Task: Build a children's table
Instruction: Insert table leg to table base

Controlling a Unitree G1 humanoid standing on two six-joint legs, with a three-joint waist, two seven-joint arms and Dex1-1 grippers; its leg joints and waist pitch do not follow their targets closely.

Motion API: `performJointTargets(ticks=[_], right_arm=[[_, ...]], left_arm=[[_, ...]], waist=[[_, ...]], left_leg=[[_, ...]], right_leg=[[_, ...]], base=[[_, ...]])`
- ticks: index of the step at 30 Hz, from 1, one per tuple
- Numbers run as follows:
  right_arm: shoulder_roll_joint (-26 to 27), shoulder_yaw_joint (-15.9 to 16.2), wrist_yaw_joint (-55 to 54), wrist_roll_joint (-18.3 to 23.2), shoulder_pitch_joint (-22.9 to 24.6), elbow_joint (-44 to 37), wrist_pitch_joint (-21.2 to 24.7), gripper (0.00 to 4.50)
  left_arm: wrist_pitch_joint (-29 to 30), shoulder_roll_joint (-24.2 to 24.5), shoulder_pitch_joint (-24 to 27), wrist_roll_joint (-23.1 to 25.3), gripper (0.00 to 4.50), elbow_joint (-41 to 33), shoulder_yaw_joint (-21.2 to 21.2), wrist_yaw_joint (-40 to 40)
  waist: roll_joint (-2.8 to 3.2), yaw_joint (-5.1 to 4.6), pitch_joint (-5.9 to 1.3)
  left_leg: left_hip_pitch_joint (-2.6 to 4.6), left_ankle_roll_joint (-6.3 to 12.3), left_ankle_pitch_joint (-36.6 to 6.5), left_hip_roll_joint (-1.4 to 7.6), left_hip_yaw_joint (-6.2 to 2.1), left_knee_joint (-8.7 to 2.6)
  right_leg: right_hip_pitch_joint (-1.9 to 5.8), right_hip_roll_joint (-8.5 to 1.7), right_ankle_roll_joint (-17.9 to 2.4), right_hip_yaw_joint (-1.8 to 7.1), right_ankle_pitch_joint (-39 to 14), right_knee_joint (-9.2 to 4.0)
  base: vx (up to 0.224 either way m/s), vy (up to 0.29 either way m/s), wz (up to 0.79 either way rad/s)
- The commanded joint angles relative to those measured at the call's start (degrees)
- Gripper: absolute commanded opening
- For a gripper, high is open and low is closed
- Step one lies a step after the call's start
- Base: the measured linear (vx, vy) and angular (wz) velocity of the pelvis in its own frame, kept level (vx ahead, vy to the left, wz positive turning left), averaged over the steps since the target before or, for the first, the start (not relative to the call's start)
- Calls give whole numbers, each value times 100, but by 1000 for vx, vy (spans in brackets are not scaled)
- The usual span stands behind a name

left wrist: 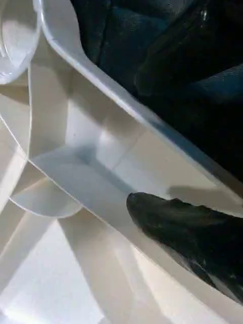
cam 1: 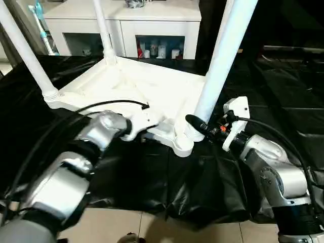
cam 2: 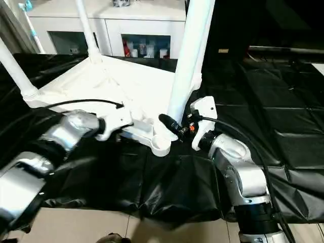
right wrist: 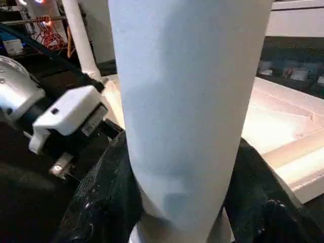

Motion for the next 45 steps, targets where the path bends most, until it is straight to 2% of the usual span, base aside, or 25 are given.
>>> performJointTargets(ticks=[1, 6, 7, 9, 10, 14, 15, 16, 17, 20, 22, 23, 24, 27, 28, 32, 33, 35, 36, 39, 41, 44, 45], right_arm=[[-8, 40, -13, -47, -20, -143, -79, 191], [-24, 44, 3, -66, -14, -127, -96, 191], [-25, 44, 7, -69, -19, -120, -100, 191], [-26, 69, 25, -94, -41, -85, -119, 191], [-26, 87, 39, -113, -58, -54, -139, 191], [-20, 106, 56, -132, -109, -13, -155, 191], [-26, 103, 63, -126, -125, -11, -147, 191], [-29, 101, 67, -122, -133, -11, -140, 191], [-42, 106, 83, -126, -137, -8, -144, 191], [-95, 169, 128, -186, -134, 27, -197, 191], [-101, 175, 133, -193, -134, 28, -202, 191], [-105, 180, 135, -206, -136, 31, -212, 191], [-104, 180, 134, -212, -137, 29, -215, 191], [-117, 165, 133, -213, -141, 13, -214, 191], [-124, 154, 134, -221, -136, 11, -220, 191], [-123, 128, 134, -243, -110, -3, -228, 191], [-107, 110, 113, -244, -87, -25, -221, 191], [-91, 89, 91, -242, -68, -35, -224, 191], [-69, 57, 61, -224, -70, -23, -221, 191], [-33, -23, -19, -171, -90, -10, -185, 191], [-17, -122, -131, -137, -121, 28, -140, 191], [-5, -214, -252, -148, -139, 100, -105, 191], [-1, -225, -263, -144, -143, 109, -100, 191]], left_arm=[[1, -13, -137, 38, 320, 158, 146, 2], [180, -84, -213, -57, 281, 309, 277, -151], [211, -102, -234, -78, 277, 344, 308, -158], [253, -118, -253, -62, 254, 394, 308, -196], [236, -124, -254, 15, 244, 435, 272, -203], [186, -146, -242, 141, 213, 487, 236, -191], [191, -160, -251, 179, 203, 500, 225, -200], [197, -167, -259, 205, 196, 507, 213, -209], [177, -176, -260, 268, 196, 519, 155, -232], [50, -198, -243, 585, 176, 562, -149, -293], [40, -203, -239, 641, 162, 566, -203, -345], [10, -212, -230, 721, 155, 570, -271, -476], [-3, -215, -228, 791, 151, 574, -326, -564], [36, -223, -232, 849, 125, 569, -376, -864], [102, -227, -226, 831, 121, 559, -359, -1072], [266, -221, -184, 724, 101, 511, -299, -1558], [399, -225, -123, 588, 90, 439, -198, -1843], [538, -236, -66, 466, 90, 364, -80, -2036], [634, -234, -26, 375, 75, 305, -4, -2124], [872, -188, 52, 265, 65, 192, 108, -2173], [1097, -85, 190, 192, 57, 30, 225, -2110], [1319, 36, 421, 147, 40, -286, 400, -1751], [1347, 42, 440, 142, 38, -316, 420, -1700]], waist=[[21, 18, -463], [24, 22, -455], [2, 22, -452], [15, 27, -449], [-20, 32, -444], [-11, 28, -441], [-28, 28, -438], [-20, 28, -435], [-52, 23, -433], [-37, 28, -431], [-35, 26, -432], [-39, 26, -433], [-11, 24, -440], [-13, 25, -451], [14, 30, -459], [8, 23, -461], [35, 26, -465], [11, 14, -457], [19, 21, -455], [38, 16, -459], [23, -7, -449], [3, -42, -430], [11, -65, -420]], left_leg=[[180, -102, -1492, 293, -232, -430], [192, -91, -1580, 305, -233, -436], [194, -89, -1591, 306, -231, -440], [198, -83, -1591, 309, -233, -441], [192, -64, -1563, 304, -227, -441], [194, -46, -1560, 313, -230, -447], [191, -40, -1557, 315, -231, -451], [198, -45, -1578, 318, -232, -453], [195, -36, -1577, 319, -227, -459], [191, -35, -1547, 326, -234, -464], [189, -35, -1540, 324, -236, -466], [185, -19, -1519, 323, -237, -468], [185, -5, -1492, 324, -236, -465], [185, 38, -1393, 322, -228, -460], [181, 59, -1358, 321, -229, -456], [173, 106, -1290, 318, -222, -458], [175, 110, -1302, 321, -227, -455], [175, 125, -1338, 312, -213, -456], [176, 127, -1330, 316, -213, -457], [190, 113, -1425, 328, -221, -472], [181, 91, -1465, 331, -223, -488], [189, 60, -1600, 319, -221, -499], [167, 52, -1603, 319, -231, -507]], right_leg=[[258, -513, -1324, 243, -801, -490], [254, -528, -1377, 244, -872, -498], [251, -529, -1373, 244, -903, -506], [242, -532, -1359, 247, -959, -509], [244, -534, -1348, 250, -969, -514], [239, -538, -1323, 250, -1026, -520], [240, -542, -1315, 253, -1069, -523], [233, -544, -1292, 254, -1142, -533], [233, -539, -1280, 255, -1159, -538], [231, -546, -1227, 261, -1202, -541], [233, -550, -1221, 259, -1177, -541], [239, -550, -1236, 258, -1135, -539], [237, -554, -1244, 259, -1084, -544], [248, -554, -1303, 252, -894, -528], [252, -561, -1327, 250, -839, -523], [261, -556, -1371, 243, -750, -517], [262, -570, -1387, 243, -768, -516], [262, -567, -1402, 243, -873, -541], [258, -572, -1420, 243, -915, -540], [241, -559, -1399, 240, -1027, -552], [246, -558, -1390, 240, -1078, -543], [235, -566, -1311, 245, -1431, -584], [246, -576, -1275, 245, -1546, -591]], base=[[0, 0, 0], [0, 0, 0], [0, 0, 0], [0, 0, 0], [0, 0, 0], [0, 0, 0], [0, 0, 0], [0, 0, 0], [0, 0, 0], [0, 0, 0], [0, 0, 0], [0, 0, 0], [0, 0, 0], [0, 0, 0], [0, 0, 0], [0, 0, 0], [0, 0, 0], [0, 0, 0], [0, 0, 0], [0, 0, 0], [0, 0, 0], [0, 0, 0], [0, 0, 0]])
